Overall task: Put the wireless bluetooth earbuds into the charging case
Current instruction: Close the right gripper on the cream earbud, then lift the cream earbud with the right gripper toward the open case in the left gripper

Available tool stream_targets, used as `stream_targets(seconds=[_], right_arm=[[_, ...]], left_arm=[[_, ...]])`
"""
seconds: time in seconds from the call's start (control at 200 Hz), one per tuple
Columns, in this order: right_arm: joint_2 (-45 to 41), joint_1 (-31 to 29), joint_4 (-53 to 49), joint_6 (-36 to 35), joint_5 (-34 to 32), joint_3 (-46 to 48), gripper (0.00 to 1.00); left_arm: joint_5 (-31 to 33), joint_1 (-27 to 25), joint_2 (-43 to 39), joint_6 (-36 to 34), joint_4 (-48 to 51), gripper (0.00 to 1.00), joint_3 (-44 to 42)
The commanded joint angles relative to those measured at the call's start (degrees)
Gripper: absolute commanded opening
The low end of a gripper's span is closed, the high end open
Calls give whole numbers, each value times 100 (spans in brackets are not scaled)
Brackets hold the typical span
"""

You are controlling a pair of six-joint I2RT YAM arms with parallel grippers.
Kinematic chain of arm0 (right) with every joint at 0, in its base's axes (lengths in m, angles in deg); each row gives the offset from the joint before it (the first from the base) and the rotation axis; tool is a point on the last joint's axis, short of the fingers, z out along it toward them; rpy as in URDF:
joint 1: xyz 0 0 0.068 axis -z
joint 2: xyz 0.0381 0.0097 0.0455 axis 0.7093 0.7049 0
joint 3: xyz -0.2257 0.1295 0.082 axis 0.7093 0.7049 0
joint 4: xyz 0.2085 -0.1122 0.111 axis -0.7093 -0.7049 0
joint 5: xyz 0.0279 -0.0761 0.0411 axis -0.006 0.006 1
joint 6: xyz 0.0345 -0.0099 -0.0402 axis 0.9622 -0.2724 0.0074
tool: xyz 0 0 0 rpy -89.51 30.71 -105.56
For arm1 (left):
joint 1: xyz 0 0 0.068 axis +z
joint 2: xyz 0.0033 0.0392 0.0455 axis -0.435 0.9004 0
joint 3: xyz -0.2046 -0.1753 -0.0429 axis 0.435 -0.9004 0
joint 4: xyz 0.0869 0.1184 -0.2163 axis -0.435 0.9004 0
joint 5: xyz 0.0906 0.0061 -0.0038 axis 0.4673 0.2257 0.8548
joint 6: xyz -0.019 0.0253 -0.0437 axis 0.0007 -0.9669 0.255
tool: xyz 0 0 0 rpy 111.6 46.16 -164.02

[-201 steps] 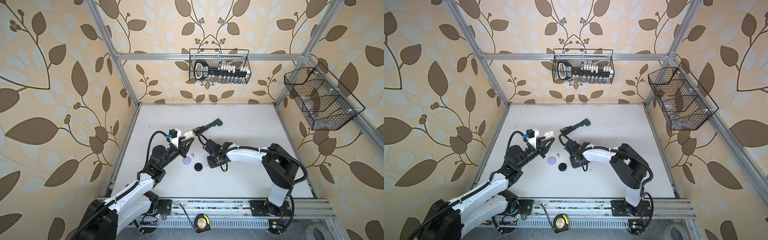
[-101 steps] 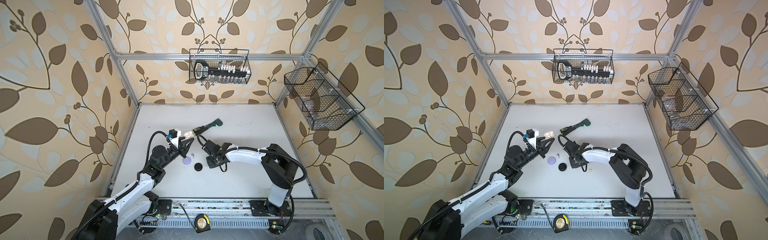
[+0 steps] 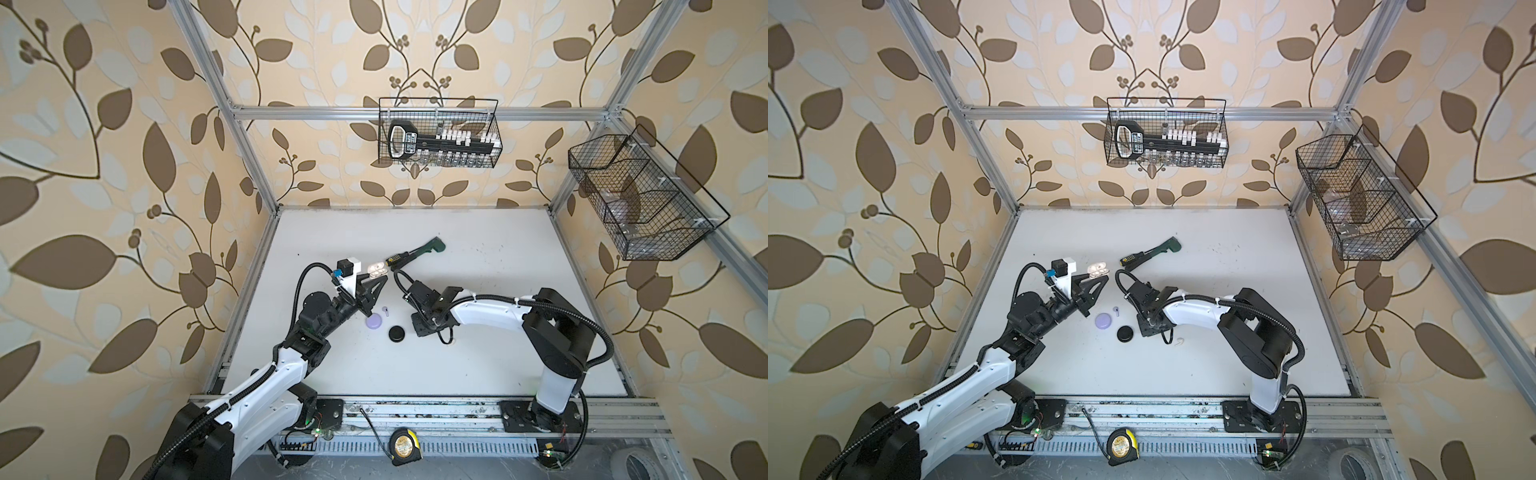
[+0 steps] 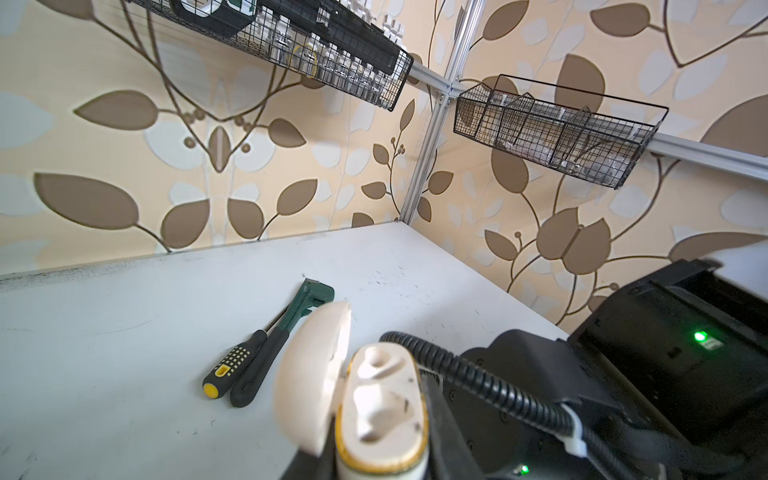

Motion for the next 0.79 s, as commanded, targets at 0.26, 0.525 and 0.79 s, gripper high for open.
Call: stream_targets(seconds=[0.26,0.525,0.79], right_arm=[[24,7,309,354,123,444,17],[-689,188,1104,1015,340,1207,15],[-1666,319,1852,1592,236,1921,15]], left_arm=[[4,-8,-27,-113,-211,0,11],[-361,-8,92,-364,-410,0,-52],[-637,-6,300,-665,-778,0,-201]])
